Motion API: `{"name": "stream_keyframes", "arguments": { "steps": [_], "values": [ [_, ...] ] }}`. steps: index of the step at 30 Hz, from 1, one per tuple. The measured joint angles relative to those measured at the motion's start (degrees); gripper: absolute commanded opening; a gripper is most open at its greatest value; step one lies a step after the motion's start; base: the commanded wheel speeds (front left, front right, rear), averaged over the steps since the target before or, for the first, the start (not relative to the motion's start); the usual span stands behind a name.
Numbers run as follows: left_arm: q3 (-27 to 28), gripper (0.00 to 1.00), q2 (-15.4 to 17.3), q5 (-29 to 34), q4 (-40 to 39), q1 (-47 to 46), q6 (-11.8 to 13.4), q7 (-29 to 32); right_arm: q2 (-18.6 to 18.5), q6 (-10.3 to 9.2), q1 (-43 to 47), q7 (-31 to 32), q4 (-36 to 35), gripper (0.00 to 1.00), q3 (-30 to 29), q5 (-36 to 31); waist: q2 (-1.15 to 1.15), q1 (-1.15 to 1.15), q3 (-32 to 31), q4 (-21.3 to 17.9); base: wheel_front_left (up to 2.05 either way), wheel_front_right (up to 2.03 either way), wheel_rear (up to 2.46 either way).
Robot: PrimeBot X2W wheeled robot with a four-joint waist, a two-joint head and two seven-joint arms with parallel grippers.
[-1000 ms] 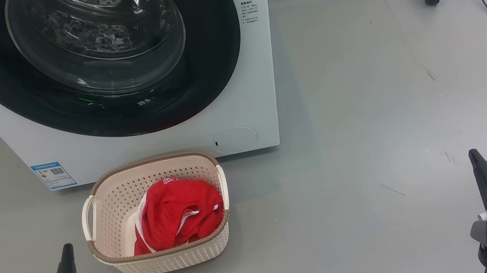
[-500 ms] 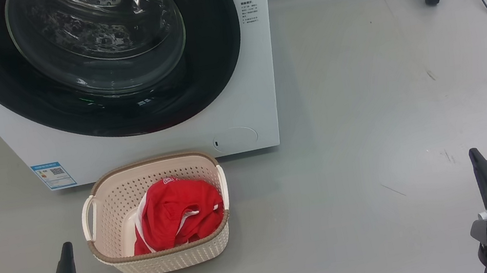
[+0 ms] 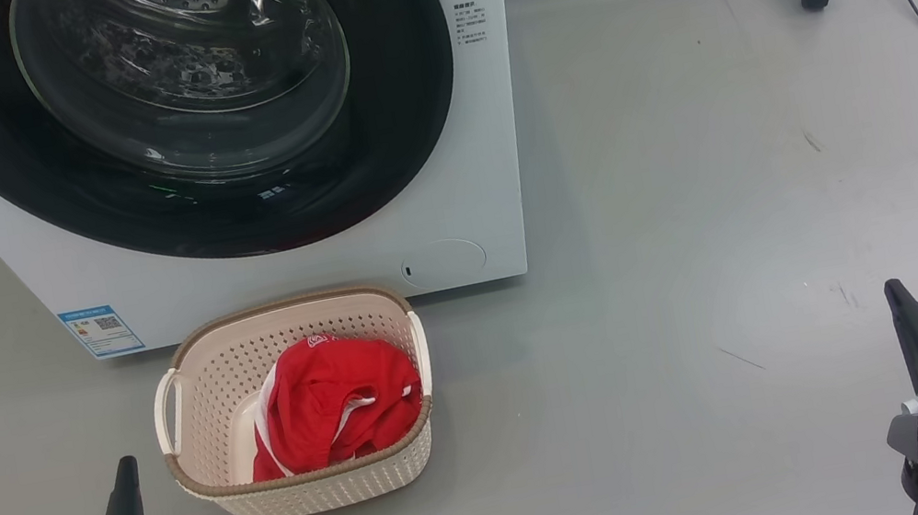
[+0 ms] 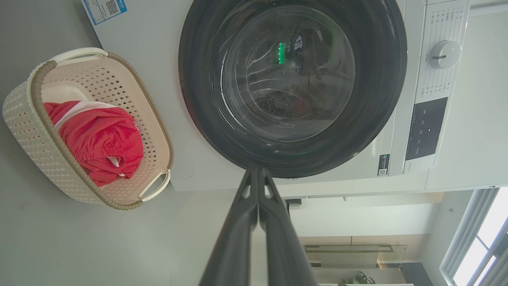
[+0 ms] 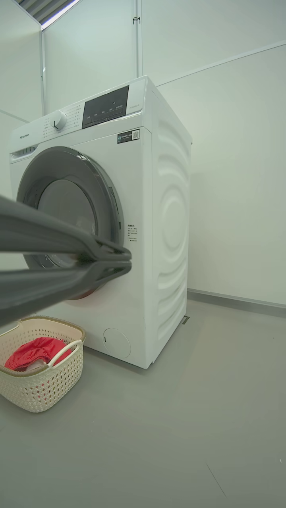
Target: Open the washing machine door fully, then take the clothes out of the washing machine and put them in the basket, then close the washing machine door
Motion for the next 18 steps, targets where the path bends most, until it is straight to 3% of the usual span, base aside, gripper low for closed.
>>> {"name": "stream_keyframes", "arguments": {
  "steps": [18],
  "values": [
    [0.08,0.00,-0.01,0.01,0.03,-0.08,0.00,0.15,0.02,0.00,0.00,0.00,-0.02,0.00,-0.05,0.00,0.00,0.00,0.00,0.00,0.00,0.00,0.00]
  ]
}}
